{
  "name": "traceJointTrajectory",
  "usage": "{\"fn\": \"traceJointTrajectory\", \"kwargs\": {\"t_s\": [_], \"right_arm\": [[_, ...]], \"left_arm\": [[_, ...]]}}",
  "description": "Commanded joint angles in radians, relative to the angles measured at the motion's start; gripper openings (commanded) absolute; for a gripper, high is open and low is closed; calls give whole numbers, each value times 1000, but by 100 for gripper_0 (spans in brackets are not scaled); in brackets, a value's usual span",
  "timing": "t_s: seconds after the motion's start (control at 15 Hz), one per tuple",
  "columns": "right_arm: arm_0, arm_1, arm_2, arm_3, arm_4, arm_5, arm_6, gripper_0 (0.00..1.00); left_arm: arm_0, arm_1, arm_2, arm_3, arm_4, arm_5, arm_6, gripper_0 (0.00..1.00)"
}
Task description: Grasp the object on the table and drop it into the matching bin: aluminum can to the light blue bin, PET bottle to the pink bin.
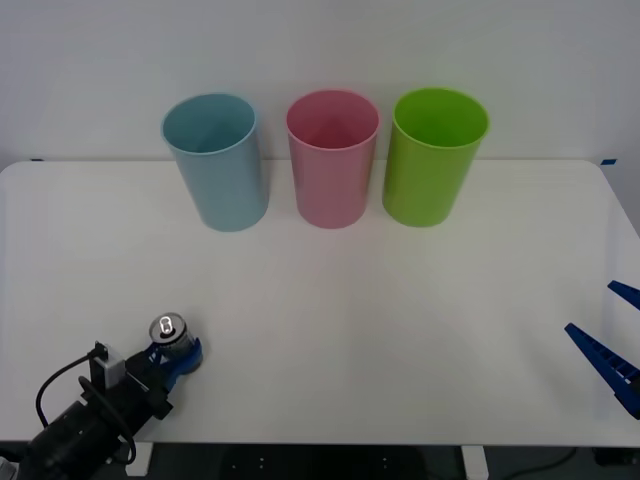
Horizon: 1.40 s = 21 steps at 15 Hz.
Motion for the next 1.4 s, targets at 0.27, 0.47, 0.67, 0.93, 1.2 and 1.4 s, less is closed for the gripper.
{"fn": "traceJointTrajectory", "kwargs": {"t_s": [0.27, 0.47, 0.67, 0.93, 1.2, 1.4], "right_arm": [[0, 0, 0, 0, 0, 0, 0, 100], [0, 0, 0, 0, 0, 0, 0, 100], [0, 0, 0, 0, 0, 0, 0, 100], [0, 0, 0, 0, 0, 0, 0, 100], [0, 0, 0, 0, 0, 0, 0, 100], [0, 0, 0, 0, 0, 0, 0, 100]], "left_arm": [[0, 0, 22, -57, 26, 0, 46, 0], [2, 0, 43, -123, 26, 0, 117, 0], [0, 0, 59, -180, 31, 3, 166, 0], [2, 0, 95, -267, 30, 5, 259, 0], [2, 0, 134, -358, 25, 6, 382, 0], [5, 0, 158, -461, -15, 51, 491, 0]]}}
